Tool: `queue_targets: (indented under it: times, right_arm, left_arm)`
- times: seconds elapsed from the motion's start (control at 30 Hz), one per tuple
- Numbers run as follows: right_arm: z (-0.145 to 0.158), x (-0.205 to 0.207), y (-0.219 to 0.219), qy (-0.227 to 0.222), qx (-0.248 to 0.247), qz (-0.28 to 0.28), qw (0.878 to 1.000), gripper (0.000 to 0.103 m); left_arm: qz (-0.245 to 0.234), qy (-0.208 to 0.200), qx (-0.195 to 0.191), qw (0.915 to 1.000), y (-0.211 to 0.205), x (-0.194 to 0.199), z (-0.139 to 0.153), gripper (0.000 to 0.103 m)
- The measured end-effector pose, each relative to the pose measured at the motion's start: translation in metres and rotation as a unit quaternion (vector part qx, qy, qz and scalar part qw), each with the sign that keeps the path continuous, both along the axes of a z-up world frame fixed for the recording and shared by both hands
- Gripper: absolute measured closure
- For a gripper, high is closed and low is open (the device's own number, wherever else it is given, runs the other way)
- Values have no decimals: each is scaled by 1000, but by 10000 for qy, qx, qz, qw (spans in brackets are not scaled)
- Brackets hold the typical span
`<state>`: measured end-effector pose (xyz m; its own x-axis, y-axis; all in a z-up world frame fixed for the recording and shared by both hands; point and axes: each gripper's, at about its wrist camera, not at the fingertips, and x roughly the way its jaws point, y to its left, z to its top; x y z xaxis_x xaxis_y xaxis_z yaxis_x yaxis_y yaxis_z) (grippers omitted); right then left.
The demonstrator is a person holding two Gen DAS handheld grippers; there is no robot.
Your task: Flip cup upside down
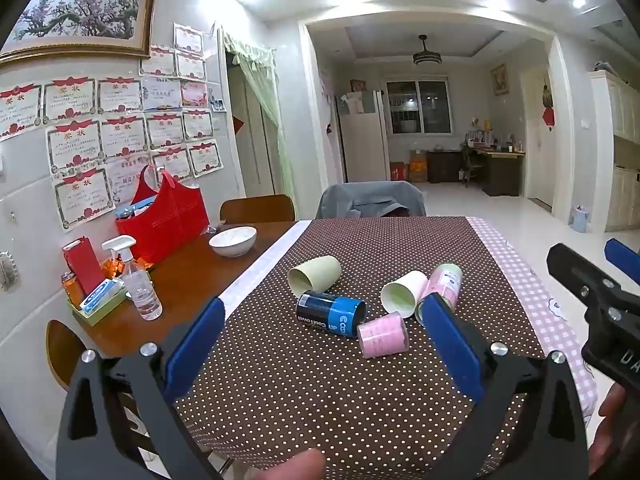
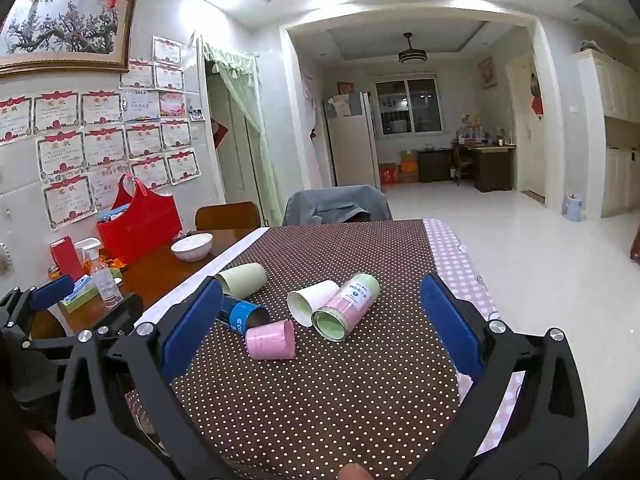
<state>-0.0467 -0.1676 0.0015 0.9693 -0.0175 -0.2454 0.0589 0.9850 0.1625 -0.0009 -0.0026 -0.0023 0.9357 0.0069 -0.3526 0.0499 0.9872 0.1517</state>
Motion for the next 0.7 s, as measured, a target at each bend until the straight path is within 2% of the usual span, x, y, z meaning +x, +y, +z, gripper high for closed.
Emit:
queue_targets:
  times: [0.7]
  right_arm:
    - [13, 12, 13, -104, -233, 61, 9997, 6]
  left_arm:
    - [-118, 84, -361, 9992, 18, 4, 10, 6]
